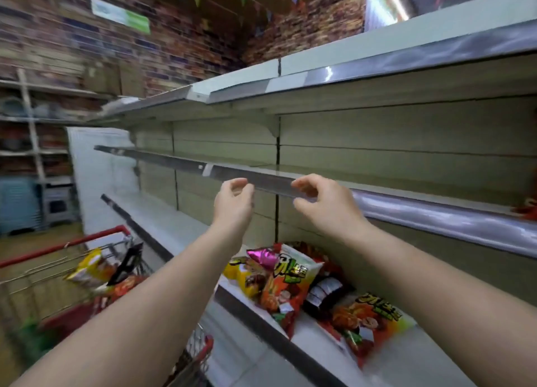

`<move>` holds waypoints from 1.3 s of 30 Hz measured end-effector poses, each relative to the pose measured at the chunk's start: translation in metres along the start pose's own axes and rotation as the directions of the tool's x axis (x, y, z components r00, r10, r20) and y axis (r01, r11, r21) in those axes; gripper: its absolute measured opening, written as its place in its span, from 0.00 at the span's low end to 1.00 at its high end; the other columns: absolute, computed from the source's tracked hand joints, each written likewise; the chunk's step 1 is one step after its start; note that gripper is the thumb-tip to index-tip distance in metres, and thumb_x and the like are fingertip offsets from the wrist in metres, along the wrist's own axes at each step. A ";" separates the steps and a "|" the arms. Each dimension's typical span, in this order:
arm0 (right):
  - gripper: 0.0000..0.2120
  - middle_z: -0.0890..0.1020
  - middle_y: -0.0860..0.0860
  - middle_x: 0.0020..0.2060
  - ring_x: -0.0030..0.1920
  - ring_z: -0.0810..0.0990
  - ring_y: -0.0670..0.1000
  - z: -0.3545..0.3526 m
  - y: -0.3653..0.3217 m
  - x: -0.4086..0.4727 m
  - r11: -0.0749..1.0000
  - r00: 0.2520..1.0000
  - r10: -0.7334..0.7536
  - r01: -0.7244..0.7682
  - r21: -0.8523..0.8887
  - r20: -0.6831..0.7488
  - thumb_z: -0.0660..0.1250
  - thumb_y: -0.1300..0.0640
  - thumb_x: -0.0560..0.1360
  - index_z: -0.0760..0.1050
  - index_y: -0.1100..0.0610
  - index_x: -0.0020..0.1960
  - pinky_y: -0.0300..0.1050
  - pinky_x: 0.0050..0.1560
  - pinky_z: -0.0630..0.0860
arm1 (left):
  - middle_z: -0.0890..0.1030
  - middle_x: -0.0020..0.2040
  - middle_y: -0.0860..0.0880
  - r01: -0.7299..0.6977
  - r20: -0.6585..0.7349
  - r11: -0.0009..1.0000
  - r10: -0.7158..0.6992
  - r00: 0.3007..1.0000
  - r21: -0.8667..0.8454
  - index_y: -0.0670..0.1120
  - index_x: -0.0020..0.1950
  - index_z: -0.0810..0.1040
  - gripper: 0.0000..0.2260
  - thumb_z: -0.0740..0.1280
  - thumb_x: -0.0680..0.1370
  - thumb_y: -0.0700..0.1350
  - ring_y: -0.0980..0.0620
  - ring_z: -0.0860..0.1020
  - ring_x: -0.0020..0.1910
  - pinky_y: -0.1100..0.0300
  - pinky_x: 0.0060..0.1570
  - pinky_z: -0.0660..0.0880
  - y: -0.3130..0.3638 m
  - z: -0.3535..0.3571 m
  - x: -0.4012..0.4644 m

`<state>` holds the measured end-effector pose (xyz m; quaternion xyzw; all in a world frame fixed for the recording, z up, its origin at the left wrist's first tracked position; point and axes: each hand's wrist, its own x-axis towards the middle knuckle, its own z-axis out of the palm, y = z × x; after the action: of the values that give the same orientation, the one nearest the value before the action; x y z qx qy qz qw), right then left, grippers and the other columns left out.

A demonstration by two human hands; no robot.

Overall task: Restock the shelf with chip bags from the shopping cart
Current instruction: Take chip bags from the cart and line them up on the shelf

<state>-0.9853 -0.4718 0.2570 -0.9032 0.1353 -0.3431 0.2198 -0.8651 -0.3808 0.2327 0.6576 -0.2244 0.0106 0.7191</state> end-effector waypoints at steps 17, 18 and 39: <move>0.19 0.74 0.52 0.65 0.64 0.73 0.52 0.268 -0.122 0.081 0.973 0.941 -0.074 -0.003 0.229 0.330 0.64 0.54 0.76 0.70 0.52 0.67 0.43 0.59 0.67 | 0.75 0.52 0.49 0.205 -0.347 0.969 -0.147 0.926 0.136 0.51 0.55 0.72 0.04 0.60 0.81 0.44 0.50 0.76 0.50 0.58 0.44 0.71 -0.088 -0.268 0.080; 0.20 0.74 0.52 0.65 0.64 0.72 0.52 0.282 -0.126 0.083 0.971 0.933 -0.081 -0.006 0.239 0.350 0.65 0.53 0.76 0.70 0.52 0.67 0.43 0.59 0.67 | 0.76 0.52 0.49 0.217 -0.354 0.965 -0.154 0.922 0.145 0.51 0.54 0.72 0.04 0.60 0.81 0.44 0.51 0.76 0.48 0.59 0.42 0.71 -0.094 -0.278 0.083; 0.27 0.74 0.52 0.64 0.63 0.73 0.54 0.576 -0.013 0.147 0.956 0.567 -0.003 -0.239 0.168 0.824 0.69 0.47 0.72 0.69 0.55 0.67 0.50 0.63 0.71 | 0.77 0.46 0.48 0.652 -0.333 0.709 -0.567 0.754 0.268 0.48 0.52 0.75 0.04 0.64 0.79 0.42 0.52 0.74 0.42 0.61 0.39 0.70 -0.339 -0.305 0.196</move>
<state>-0.4854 -0.3433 -0.0388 -0.9105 0.0329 0.1126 0.3965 -0.4900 -0.1917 -0.0307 0.8113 0.0960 -0.1124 0.5656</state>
